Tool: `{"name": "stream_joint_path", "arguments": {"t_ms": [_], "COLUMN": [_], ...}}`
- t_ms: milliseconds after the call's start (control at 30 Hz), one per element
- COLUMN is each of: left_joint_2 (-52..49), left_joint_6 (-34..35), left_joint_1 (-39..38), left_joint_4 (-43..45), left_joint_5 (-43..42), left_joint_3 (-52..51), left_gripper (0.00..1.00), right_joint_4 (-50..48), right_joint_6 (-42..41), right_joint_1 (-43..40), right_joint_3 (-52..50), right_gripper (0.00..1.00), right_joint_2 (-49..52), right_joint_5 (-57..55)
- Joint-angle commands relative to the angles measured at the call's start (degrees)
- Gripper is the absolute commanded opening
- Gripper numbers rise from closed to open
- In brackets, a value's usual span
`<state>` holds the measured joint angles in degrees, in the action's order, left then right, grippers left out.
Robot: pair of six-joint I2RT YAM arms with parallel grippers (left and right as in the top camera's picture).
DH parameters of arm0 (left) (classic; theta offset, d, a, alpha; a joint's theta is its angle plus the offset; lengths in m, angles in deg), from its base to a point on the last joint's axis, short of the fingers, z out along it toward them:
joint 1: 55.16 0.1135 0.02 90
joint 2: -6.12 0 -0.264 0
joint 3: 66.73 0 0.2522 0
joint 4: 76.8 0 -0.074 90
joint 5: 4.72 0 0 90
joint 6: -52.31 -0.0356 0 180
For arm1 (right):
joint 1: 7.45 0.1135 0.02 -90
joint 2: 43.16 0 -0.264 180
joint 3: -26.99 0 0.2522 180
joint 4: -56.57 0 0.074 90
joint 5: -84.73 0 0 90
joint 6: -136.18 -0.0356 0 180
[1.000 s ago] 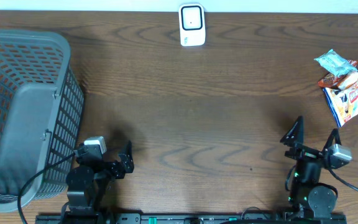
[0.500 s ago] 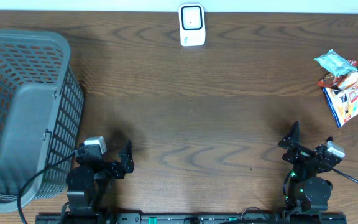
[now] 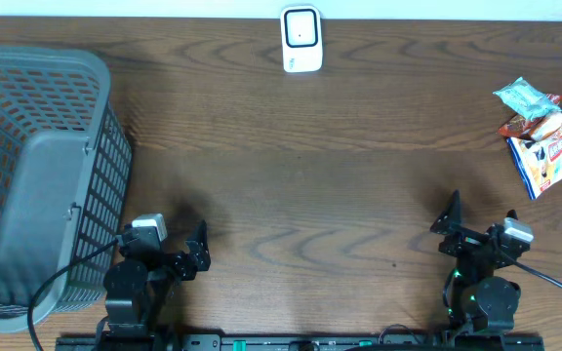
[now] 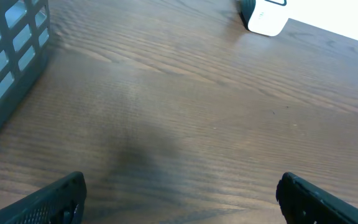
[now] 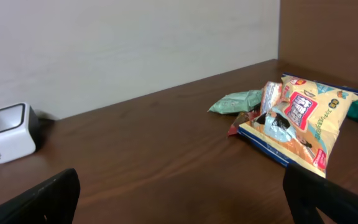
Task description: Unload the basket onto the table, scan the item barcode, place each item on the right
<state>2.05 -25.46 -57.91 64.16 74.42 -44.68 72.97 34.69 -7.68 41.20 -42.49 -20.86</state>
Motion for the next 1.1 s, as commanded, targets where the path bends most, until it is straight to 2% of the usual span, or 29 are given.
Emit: {"name": "stream_joint_path", "arguments": {"t_ms": [0, 733, 833, 900, 967, 1067], "left_joint_2": [0.09, 0.48, 0.52, 0.87, 1.42, 2.99], "left_joint_6": [0.55, 0.55, -0.96, 0.26, 3.41, 3.96], "left_joint_1": [-0.17, -0.2, -0.24, -0.24, -0.24, -0.26], "left_joint_4": [-0.87, -0.85, -0.48, 2.56, 11.17, 23.1], "left_joint_5": [-0.5, -0.5, 2.64, 2.84, 6.43, 11.45], "left_joint_3": [-0.81, -0.81, -0.83, -1.2, -2.82, -5.81], "left_gripper": [0.98, 0.98, 0.98, 0.98, 0.98, 0.98], "right_joint_4": [0.24, 0.2, 0.2, 0.2, 0.2, 0.2], "right_joint_6": [1.27, 1.27, 1.27, 1.27, 1.27, 1.27], "right_joint_1": [2.34, 2.73, 2.73, 2.73, 2.73, 2.73], "right_joint_3": [-0.15, -0.15, -0.15, -0.15, -0.15, -0.15], "right_gripper": [0.99, 0.99, 0.99, 0.99, 0.99, 0.99], "right_joint_2": [-0.39, -0.37, -0.37, -0.37, -0.37, -0.37], "right_joint_5": [0.94, 0.92, 0.92, 0.92, 0.94, 0.92]}}
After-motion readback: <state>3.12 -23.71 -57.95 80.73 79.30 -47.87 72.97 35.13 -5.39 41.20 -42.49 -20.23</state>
